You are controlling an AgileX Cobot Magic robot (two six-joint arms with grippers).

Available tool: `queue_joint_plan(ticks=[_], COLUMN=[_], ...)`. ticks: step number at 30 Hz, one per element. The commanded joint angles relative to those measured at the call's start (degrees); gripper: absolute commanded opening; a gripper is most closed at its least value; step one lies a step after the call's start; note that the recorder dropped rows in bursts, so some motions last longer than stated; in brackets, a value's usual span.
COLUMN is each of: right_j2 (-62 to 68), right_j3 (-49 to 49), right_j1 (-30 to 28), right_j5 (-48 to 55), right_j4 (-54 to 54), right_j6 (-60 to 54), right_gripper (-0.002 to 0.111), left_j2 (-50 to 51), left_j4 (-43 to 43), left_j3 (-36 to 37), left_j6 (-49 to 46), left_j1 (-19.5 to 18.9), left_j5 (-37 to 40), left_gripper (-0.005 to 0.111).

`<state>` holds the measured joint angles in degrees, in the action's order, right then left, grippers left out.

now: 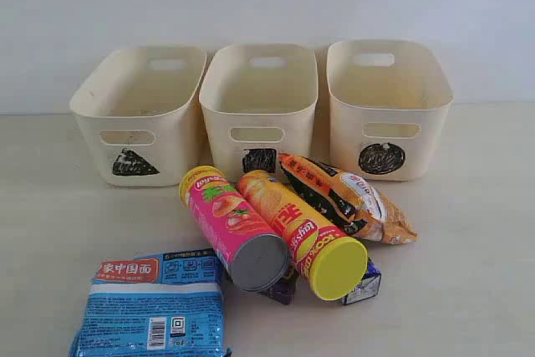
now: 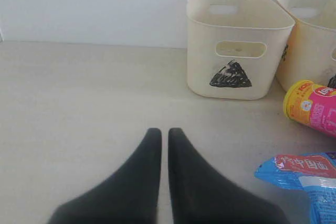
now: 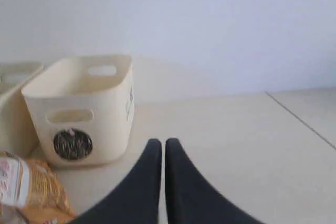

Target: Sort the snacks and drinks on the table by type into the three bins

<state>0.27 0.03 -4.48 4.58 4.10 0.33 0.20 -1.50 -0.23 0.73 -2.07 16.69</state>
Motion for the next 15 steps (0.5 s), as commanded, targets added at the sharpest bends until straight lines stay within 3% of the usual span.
queue_joint_plan(ticks=[1,7,15], right_j2=[-0.3,-0.3,14.9], right_j3=[0.0,-2.3,-21.4], right_j1=[-0.1,-0.1,-0.1], right_j5=[-9.8,-21.5,-13.3], right_j4=[5.8,5.0,-2.1], right_j6=[10.1,12.9,14.6], right_gripper=[0.0,0.0,0.0], left_j2=[-0.2,-0.2,-0.2], left_j4=[-0.6,-0.6,-0.6], left_j3=[0.2,0.2,0.2], left_j6=[-0.2,-0.2,-0.2], left_j1=[-0.1,-0.1,-0.1], left_j5=[0.1,0.1,0.1], left_gripper=[0.004,0.004,0.004])
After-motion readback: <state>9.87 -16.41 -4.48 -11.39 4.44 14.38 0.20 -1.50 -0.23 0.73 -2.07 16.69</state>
